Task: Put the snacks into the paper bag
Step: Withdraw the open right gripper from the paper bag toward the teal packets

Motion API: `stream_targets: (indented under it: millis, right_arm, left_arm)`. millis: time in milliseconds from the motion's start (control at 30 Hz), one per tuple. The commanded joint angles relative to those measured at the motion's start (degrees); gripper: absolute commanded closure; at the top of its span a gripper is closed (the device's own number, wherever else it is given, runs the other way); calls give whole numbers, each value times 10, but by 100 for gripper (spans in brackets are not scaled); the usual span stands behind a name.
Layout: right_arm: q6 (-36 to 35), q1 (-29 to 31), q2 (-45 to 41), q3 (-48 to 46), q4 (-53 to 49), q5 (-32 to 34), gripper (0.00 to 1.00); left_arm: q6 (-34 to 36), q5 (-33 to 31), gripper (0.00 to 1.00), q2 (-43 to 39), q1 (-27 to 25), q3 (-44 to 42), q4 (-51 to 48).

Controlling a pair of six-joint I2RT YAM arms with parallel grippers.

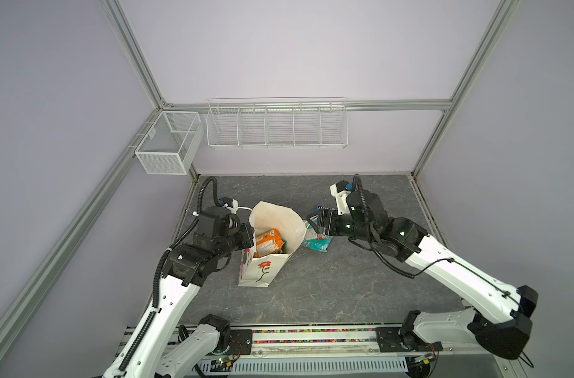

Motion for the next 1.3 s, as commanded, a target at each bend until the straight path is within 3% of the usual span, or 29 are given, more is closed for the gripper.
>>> stream_targets:
  millis: [0, 167, 433, 700, 1033, 1267]
  right_arm:
    - [12, -4, 11, -8, 38, -37, 28]
    - [17, -4, 30, -3, 51, -60, 49]
    - [6, -8, 37, 32, 71, -87, 93]
    - [-58, -9, 39, 111, 60, -126, 93]
    - [-43, -14, 27, 0, 68, -143, 87]
    - [-53, -17, 20, -8, 58, -148, 81]
  left_arm:
    - [2, -2, 100, -6, 3, -3, 14]
    - [1, -3, 100, -5, 3, -2, 12]
    - [2, -2, 100, 6, 3, -1, 19]
    - [-8, -11, 100, 15, 3, -7, 34]
    - [-16, -10, 100, 23, 3, -25, 50]
    - [-15, -32, 100, 20, 3, -20, 44]
